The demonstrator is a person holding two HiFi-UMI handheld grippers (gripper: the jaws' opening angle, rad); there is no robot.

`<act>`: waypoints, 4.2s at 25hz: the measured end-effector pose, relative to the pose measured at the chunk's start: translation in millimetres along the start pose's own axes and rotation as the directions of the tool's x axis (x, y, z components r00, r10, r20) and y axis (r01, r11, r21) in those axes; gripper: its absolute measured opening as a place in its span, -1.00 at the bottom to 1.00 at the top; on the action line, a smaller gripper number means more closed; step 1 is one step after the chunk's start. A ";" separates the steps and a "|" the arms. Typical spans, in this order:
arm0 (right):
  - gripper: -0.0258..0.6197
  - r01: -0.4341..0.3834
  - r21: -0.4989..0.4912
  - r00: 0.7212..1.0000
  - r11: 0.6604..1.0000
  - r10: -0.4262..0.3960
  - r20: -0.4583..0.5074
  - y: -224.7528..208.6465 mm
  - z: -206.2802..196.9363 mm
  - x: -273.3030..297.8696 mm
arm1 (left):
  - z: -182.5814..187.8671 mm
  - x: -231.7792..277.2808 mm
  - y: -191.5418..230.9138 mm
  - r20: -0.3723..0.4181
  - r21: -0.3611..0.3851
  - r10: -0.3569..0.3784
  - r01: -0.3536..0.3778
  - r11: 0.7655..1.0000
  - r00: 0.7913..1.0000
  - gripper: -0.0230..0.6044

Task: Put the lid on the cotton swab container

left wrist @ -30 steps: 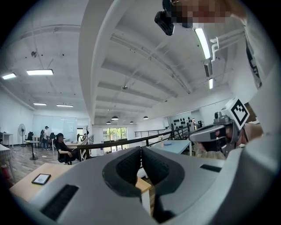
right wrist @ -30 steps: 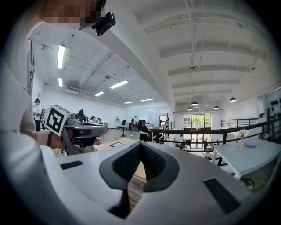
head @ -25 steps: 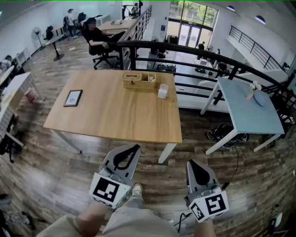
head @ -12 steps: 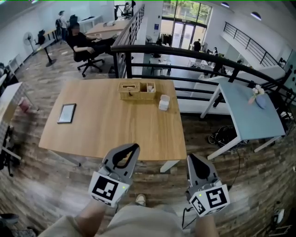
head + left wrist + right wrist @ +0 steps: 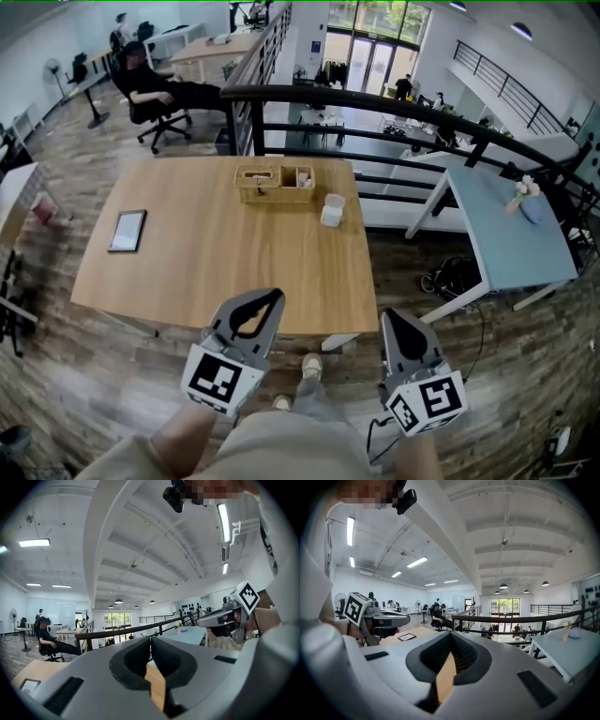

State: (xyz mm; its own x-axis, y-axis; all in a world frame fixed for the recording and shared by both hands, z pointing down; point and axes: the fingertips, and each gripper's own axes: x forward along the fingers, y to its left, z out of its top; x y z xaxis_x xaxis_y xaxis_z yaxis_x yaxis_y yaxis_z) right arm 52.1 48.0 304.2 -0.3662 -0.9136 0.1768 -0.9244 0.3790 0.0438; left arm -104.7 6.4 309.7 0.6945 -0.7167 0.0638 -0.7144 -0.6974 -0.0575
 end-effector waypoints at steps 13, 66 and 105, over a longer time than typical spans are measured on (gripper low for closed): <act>-0.84 -0.064 0.016 0.998 0.998 0.065 -0.027 -71.7 -12.7 77.3 | -12.1 96.7 26.0 -0.050 0.007 0.019 -0.018 1.000 0.999 -0.84; -0.84 -0.068 0.113 0.978 0.991 0.089 -0.189 -232.8 -60.8 373.0 | -71.7 334.7 184.0 -0.155 0.098 0.034 -0.019 0.995 0.987 -0.84; -0.84 -0.101 0.323 0.866 0.941 0.243 -0.438 -254.8 -259.7 498.5 | -269.1 432.5 210.8 -0.317 -0.059 -0.068 0.052 0.997 0.946 -0.84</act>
State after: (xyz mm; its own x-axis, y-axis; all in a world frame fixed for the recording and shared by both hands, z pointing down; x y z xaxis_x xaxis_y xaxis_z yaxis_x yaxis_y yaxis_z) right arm 132.8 -465.7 636.6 -0.4944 -0.6343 0.5944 -0.8677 0.4009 -0.2939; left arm 22.0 -449.0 593.3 0.6784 -0.6290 0.3797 -0.6813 -0.7320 0.0046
